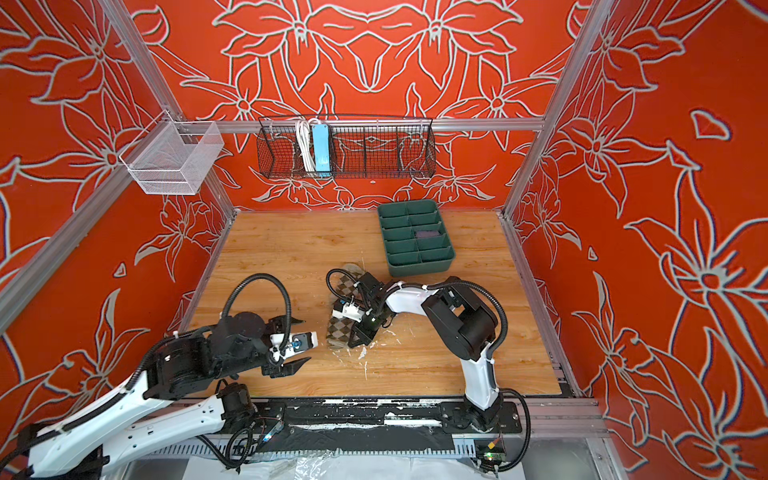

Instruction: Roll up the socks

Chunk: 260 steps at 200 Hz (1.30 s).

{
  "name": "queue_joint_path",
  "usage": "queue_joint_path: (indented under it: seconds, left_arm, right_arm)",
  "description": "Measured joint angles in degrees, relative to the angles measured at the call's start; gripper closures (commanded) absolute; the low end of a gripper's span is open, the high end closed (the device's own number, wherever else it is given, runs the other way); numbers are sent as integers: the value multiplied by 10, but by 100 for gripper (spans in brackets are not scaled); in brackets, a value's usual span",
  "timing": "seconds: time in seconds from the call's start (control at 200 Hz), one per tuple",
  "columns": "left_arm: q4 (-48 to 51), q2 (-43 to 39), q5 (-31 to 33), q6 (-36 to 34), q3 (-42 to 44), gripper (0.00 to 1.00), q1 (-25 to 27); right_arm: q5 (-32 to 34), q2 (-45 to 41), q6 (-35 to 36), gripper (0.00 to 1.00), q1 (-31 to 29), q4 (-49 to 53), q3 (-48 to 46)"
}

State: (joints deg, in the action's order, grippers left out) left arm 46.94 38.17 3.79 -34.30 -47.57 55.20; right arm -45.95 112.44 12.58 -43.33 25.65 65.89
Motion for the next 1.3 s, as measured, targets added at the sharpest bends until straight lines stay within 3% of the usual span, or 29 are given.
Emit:
queue_joint_path:
  seconds: [0.295, 0.58, 0.716, 0.886, 1.156, 1.301]
  left_arm:
    - [-135, 145, 96, -11, 121, 22, 110]
    - [-314, 264, 196, -19, 176, 22, 117]
    - [-374, 316, 217, -16, 176, 28, 115]
    - [-383, 371, 217, -12, 176, 39, 101]
    - [-381, 377, 176, 3, 174, 78, 47]
    - [-367, 382, 130, 11, 164, 92, 21]
  right_arm:
    - [-30, 7, -11, 95, 9, 6, -6]
    - [-45, 16, -11, 94, 11, 5, -6]
    - [-46, 16, -11, 94, 12, 6, -6]
    - [-46, 16, -11, 93, 14, 5, -6]
    - [-51, 15, -12, 93, 19, -1, -11]
    - [-51, 12, -14, 91, 20, -7, -15]
